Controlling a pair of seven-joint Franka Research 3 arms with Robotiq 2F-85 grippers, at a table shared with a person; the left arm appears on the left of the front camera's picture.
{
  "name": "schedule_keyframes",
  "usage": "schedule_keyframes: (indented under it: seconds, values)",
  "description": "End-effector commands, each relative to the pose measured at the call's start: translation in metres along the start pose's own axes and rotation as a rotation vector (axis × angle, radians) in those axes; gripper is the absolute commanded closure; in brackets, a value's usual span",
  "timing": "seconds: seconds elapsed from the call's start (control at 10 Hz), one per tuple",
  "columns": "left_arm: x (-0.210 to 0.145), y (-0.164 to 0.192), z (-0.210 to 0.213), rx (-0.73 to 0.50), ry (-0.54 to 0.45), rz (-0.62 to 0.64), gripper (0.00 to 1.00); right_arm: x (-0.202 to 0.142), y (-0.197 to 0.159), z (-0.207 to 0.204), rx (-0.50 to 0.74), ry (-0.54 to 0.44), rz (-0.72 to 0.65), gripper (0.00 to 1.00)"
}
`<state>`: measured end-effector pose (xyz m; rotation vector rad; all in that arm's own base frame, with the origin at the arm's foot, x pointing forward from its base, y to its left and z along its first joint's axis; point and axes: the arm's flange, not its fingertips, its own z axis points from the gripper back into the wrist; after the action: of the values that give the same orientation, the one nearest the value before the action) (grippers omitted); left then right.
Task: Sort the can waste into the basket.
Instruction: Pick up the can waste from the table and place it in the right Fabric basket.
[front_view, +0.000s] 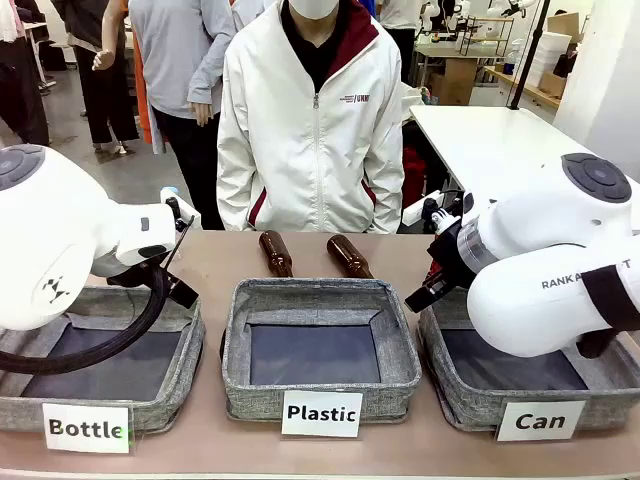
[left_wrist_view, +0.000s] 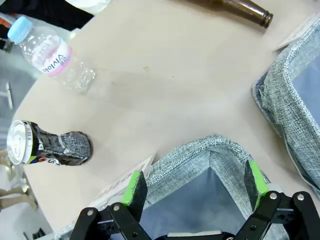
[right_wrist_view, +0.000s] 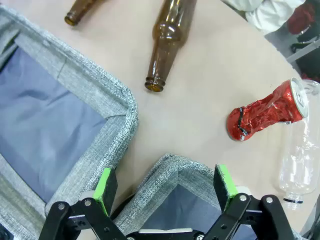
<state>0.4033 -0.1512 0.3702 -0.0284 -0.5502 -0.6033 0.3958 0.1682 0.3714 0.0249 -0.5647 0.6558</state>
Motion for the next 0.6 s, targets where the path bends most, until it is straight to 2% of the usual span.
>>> schedule_keyframes:
  seconds: [0.0,0.5]
  values:
    - [0.0001,0.0,0.0001,0.0,0.0,0.0,0.0,0.0,0.0,0.0,0.0,0.0,0.0,0.0]
    - [0.0001,0.0,0.0001,0.0,0.0,0.0,0.0,0.0,0.0,0.0,0.0,0.0,0.0,0.0]
